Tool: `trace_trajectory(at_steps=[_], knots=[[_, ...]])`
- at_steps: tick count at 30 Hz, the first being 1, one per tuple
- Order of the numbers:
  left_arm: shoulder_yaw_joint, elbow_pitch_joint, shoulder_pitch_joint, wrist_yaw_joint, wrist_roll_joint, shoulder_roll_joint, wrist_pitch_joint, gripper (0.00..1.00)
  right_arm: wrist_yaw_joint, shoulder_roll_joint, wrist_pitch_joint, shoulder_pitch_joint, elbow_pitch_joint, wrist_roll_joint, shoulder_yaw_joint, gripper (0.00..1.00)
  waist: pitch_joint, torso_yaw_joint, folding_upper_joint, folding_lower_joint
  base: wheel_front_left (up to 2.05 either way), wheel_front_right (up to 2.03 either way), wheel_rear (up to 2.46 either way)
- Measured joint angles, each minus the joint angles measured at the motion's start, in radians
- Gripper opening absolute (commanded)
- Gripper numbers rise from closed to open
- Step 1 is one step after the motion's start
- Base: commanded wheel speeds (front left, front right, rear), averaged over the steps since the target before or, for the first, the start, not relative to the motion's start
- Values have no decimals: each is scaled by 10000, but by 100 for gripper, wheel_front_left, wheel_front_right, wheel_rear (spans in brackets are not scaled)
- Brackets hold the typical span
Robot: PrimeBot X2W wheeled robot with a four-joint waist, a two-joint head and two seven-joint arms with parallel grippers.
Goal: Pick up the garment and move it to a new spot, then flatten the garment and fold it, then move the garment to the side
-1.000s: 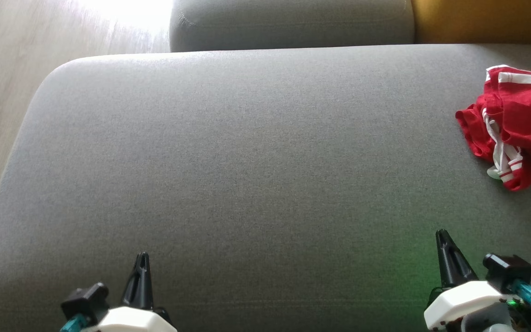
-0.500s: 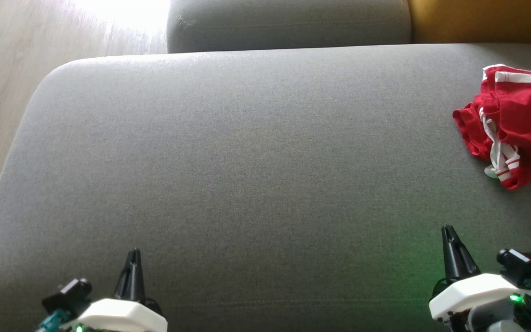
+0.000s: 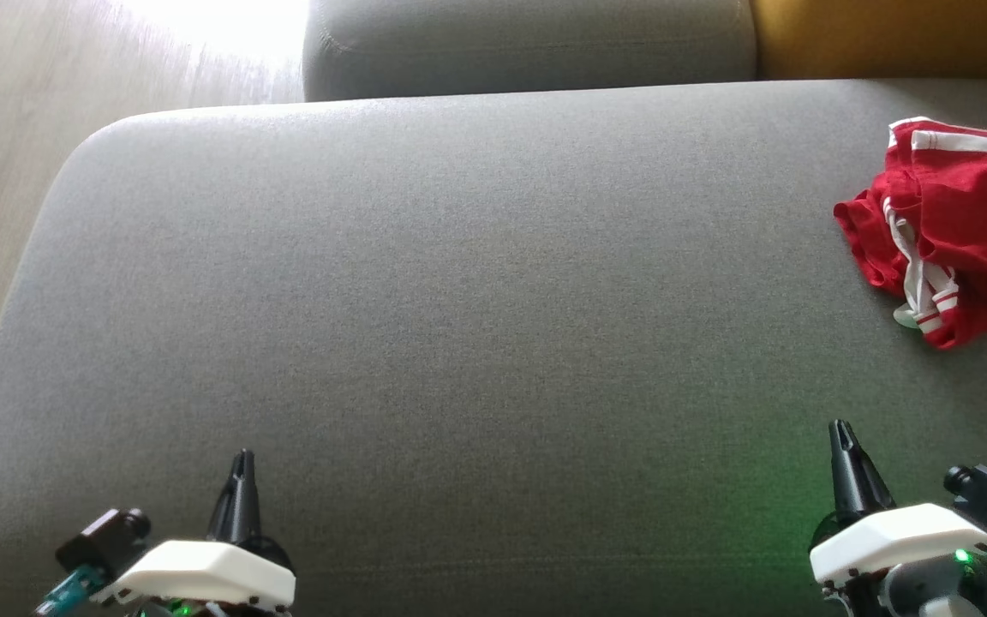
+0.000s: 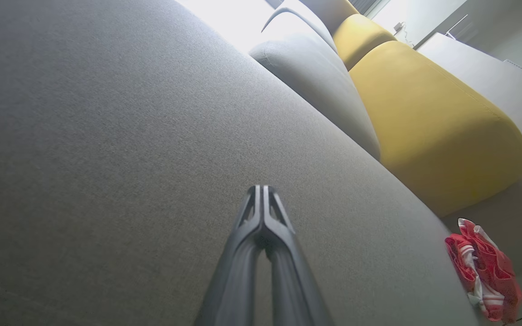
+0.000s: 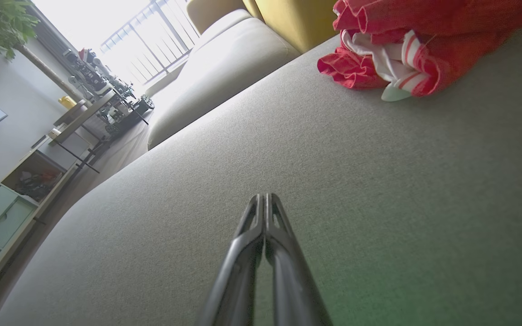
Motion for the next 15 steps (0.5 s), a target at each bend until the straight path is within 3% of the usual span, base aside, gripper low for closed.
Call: trace_trajectory(at_steps=[15], knots=[[272,48,-222,-255,-1684,40,378,0,0,2,464,-227,-63,1893,-150,0,-19,-91,0,0,0,0,0]])
